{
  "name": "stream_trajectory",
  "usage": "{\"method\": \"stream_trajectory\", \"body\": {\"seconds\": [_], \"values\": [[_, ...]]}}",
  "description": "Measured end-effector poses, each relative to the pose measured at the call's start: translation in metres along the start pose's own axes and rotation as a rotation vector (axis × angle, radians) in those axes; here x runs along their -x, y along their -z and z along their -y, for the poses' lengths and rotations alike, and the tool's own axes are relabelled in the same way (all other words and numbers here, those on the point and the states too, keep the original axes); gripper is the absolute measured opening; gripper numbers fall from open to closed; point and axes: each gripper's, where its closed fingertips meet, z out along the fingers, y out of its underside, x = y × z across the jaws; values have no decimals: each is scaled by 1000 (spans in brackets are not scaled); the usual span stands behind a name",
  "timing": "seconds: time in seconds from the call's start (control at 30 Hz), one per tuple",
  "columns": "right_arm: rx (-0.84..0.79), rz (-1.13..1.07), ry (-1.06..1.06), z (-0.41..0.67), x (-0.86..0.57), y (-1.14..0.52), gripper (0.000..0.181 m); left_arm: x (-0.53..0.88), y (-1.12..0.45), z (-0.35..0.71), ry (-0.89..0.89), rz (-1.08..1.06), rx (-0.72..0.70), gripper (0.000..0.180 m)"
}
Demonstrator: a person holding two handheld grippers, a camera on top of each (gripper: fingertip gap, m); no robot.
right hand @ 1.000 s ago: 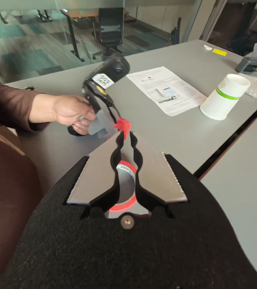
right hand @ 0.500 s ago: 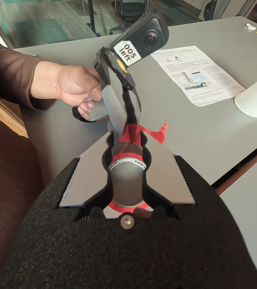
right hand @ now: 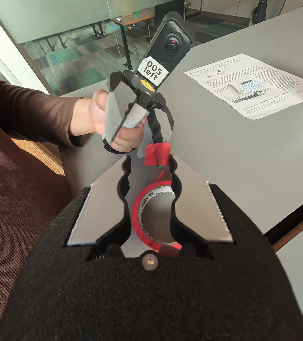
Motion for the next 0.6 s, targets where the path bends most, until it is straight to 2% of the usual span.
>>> {"method": "stream_trajectory", "body": {"seconds": [0.07,0.17,0.5,0.6], "values": [[-5,-14,-4,-1,-3,2,37,-4,-1,0,-1,-22,-3,78],[25,-88,11,-6,-13,3,22,-10,-7,-5,-22,-36,29,87],[9,-55,-38,-7,-3,-5,13,-23,-11,-6,-113,-89,28,82],[10,-82,-28,-8,-8,-3,24,-23,-12,-8,-108,-88,40,82]]}}
